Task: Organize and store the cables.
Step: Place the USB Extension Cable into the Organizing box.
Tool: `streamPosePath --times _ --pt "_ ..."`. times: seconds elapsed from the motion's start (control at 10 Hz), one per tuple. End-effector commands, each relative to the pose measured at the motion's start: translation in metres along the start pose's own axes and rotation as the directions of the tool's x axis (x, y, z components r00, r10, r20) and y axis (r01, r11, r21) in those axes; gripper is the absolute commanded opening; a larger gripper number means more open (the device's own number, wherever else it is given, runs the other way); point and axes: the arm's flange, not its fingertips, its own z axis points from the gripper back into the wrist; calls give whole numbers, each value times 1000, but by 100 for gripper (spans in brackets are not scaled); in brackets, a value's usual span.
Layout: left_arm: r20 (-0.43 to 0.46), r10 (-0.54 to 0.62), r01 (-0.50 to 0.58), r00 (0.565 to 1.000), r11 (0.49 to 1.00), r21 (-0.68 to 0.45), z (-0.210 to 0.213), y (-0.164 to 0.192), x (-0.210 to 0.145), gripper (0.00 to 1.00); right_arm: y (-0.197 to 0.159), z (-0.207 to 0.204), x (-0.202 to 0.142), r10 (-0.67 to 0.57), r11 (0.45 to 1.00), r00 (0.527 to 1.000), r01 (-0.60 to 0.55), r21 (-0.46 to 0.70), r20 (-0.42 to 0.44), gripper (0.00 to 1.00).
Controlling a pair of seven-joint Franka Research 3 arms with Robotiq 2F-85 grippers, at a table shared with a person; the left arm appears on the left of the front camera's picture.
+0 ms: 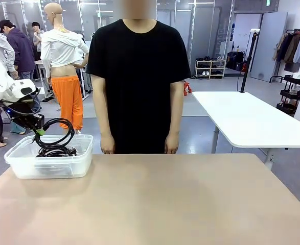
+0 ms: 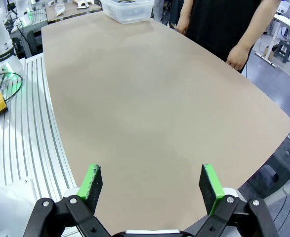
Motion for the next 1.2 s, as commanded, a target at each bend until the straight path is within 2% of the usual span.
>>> streamPosePath --times 0.0,0.3,0.6,0.7,0.8,0.9,1.0,1.1 --pt "17 6 -6 1000 1000 -4 -24 19 19 16 -1 3 0 10 1000 1000 -10 5 9 100" --pt "-22 30 -28 999 995 93 -60 35 28 16 -1 3 0 10 1000 1000 -10 5 9 100" --pt "-79 47 -36 996 991 132 -80 40 22 16 -1 3 0 10 1000 1000 -10 5 9 100" --pt "-78 51 -39 996 989 140 -81 40 22 22 -1 3 0 10 1000 1000 -10 5 9 100" --pt "-70 65 -54 995 987 149 -80 39 25 44 -1 3 0 10 1000 1000 -10 5 9 100" --pt "-67 79 -67 995 986 154 -77 37 26 53 -1 3 0 10 1000 1000 -10 5 9 100" --pt "-66 79 -68 995 984 162 -75 35 27 51 -1 3 0 10 1000 1000 -10 5 9 100" --pt "-66 88 -77 994 984 162 -74 34 29 83 -1 3 0 10 1000 1000 -10 5 9 100"
